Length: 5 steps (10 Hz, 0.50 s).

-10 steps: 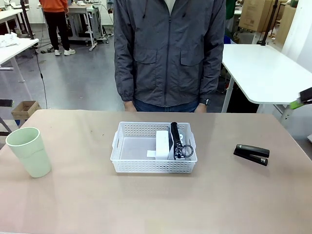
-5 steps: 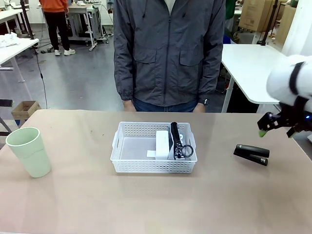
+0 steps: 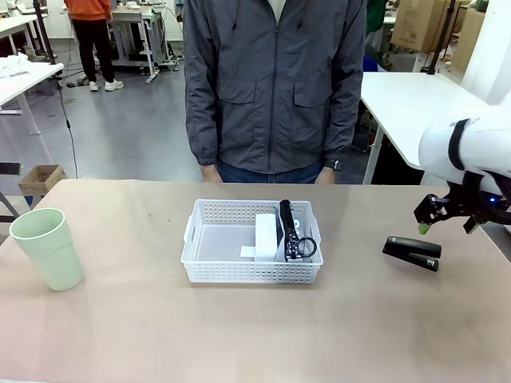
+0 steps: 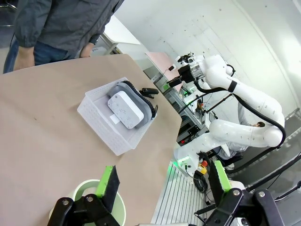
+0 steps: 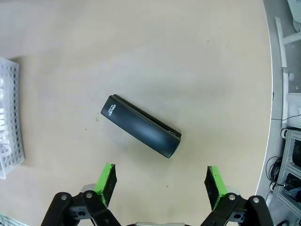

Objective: Efficiently arrange items inside the basket to fit them all.
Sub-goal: Pick up the Stapler and place it inside the Organizing basket.

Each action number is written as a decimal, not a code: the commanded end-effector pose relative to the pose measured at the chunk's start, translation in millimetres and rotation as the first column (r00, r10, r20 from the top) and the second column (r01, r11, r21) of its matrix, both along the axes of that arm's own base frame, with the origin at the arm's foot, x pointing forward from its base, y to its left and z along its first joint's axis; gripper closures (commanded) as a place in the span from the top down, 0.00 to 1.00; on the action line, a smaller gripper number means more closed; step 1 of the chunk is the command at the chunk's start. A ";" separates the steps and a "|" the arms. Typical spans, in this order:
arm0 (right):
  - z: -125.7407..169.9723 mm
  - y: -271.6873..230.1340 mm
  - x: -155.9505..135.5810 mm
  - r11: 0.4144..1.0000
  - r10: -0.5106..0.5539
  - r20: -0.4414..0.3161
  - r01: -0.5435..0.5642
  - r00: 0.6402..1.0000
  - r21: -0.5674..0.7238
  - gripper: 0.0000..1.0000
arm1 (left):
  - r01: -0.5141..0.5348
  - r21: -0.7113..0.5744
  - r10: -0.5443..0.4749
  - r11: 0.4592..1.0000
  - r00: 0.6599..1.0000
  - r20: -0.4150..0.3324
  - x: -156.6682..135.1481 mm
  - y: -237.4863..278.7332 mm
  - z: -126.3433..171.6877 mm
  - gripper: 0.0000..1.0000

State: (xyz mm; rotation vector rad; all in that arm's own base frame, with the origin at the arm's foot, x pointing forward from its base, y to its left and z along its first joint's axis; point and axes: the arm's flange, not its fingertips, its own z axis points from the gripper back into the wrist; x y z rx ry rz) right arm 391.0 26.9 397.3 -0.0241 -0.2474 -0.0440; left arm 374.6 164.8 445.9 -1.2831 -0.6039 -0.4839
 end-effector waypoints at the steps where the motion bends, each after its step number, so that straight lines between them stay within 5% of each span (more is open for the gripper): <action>1: 4.6 -2.3 -0.3 1.000 -0.003 0.012 0.002 1.000 0.016 1.00 | 0.009 -0.005 -0.009 1.000 1.000 0.013 -2.6 1.5 1.9 1.00; 3: 0.8 -0.6 0.0 1.000 -0.002 0.002 0.002 1.000 0.000 1.00 | 0.009 -0.005 -0.009 1.000 1.000 0.013 -2.6 1.5 1.9 1.00; 5: -2.7 -0.9 4.9 0.972 0.231 -0.004 -0.230 0.973 0.044 1.00 | 0.009 -0.005 -0.009 1.000 1.000 0.013 -2.6 1.5 1.9 1.00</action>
